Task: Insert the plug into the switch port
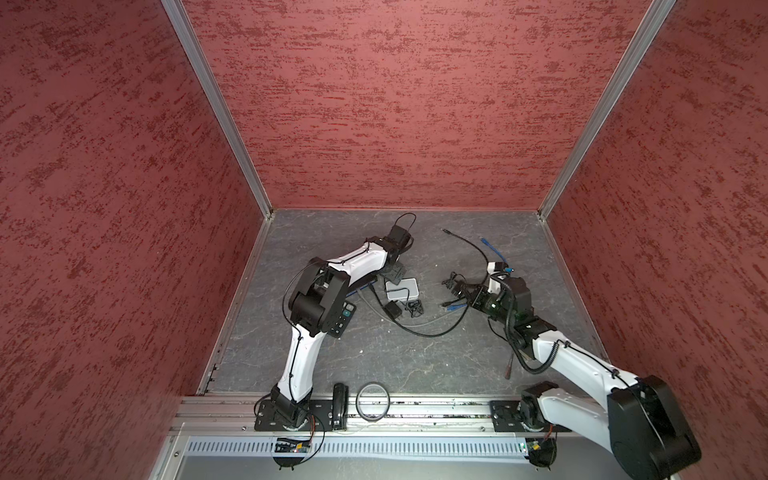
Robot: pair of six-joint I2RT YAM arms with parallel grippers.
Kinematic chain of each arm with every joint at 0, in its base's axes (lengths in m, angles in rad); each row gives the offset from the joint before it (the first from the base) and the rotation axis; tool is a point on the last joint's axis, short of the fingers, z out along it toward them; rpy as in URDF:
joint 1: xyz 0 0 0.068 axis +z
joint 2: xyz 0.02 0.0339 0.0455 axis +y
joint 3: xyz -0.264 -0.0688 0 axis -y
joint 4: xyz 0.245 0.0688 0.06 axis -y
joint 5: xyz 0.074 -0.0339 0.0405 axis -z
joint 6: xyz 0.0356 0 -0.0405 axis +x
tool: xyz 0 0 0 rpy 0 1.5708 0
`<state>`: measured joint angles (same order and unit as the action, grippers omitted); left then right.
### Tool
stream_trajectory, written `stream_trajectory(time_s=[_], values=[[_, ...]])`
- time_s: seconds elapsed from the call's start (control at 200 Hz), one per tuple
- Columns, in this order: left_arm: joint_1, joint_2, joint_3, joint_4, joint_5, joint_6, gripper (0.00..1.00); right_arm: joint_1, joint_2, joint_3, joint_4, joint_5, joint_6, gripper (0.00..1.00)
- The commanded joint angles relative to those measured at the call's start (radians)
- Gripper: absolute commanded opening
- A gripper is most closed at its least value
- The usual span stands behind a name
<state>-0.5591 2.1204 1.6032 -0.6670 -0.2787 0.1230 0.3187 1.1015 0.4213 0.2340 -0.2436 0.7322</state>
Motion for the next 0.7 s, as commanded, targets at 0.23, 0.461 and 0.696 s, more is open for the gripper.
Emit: stream_trajectory(time_s=[0.23, 0.461, 0.696], values=[[-0.002, -0.120, -0.130, 0.263, 0.139, 0.088, 1.00, -0.002, -0.026, -0.009, -0.009, -0.006, 0.000, 0.06], [-0.052, -0.178, -0.220, 0.245, 0.203, 0.198, 1.00, -0.003, -0.044, -0.016, -0.019, -0.003, -0.004, 0.06], [-0.078, -0.257, -0.301, 0.249, 0.250, 0.252, 1.00, -0.002, -0.047, -0.019, -0.016, -0.009, -0.005, 0.06]])
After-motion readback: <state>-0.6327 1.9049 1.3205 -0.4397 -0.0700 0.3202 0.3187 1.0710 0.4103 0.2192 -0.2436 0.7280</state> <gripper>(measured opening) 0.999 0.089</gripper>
